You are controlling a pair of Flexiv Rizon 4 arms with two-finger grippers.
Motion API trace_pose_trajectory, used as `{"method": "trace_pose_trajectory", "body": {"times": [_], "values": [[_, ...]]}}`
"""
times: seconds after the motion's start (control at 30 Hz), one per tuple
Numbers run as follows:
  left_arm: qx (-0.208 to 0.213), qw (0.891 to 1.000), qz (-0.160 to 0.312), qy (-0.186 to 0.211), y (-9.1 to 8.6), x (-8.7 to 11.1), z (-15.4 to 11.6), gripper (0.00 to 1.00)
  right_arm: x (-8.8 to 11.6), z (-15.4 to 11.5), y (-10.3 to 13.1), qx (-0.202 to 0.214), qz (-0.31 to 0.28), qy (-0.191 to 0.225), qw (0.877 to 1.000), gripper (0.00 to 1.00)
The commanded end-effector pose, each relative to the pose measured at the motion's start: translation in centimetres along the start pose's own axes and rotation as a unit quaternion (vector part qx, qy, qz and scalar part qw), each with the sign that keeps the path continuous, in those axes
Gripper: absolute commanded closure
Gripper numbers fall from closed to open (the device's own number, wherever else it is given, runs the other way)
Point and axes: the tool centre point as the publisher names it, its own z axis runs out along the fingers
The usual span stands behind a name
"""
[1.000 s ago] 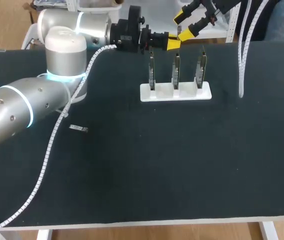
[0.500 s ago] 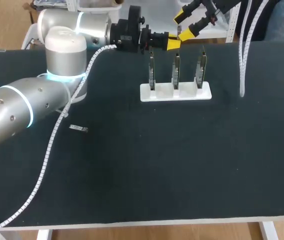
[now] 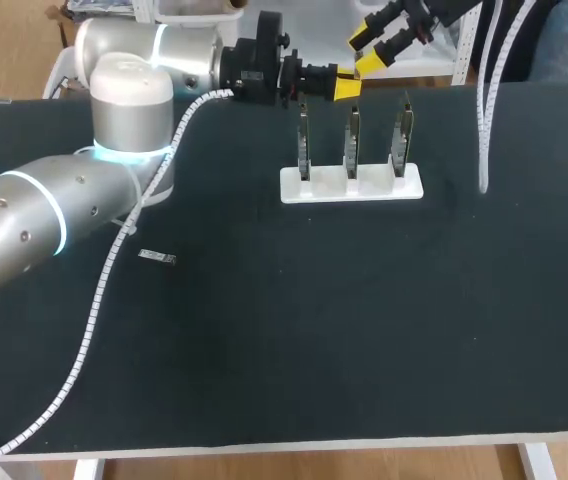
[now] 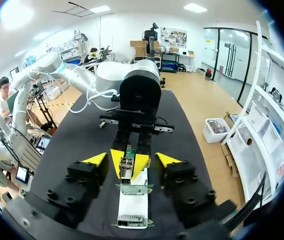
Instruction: Pick up the optical module with the left hand, and insert it into the network port with the right hand.
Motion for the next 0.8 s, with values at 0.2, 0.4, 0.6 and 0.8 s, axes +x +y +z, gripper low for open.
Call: {"method": "trace_pose_trajectory", "body": {"times": [0.2,0.4,0.6,0.8], "values": [[0.003,1.000,0.000,0.001,0.38,0.01,0.03,1.00,-0.13,0.03,-0.72,-0.187,0.001,0.004,0.982,1.00],[0.003,1.000,0.000,0.001,0.38,0.01,0.03,1.00,-0.03,-0.06,-0.74,-0.186,0.002,0.005,0.983,1.00],[0.003,1.000,0.000,0.001,0.38,0.01,0.03,0.91,-0.04,-0.03,-0.71,-0.186,0.002,0.004,0.983,1.00],[0.003,1.000,0.000,0.001,0.38,0.01,0.03,0.00,-0.08,-0.02,-0.62,-0.184,0.002,0.002,0.983,1.00]]}}
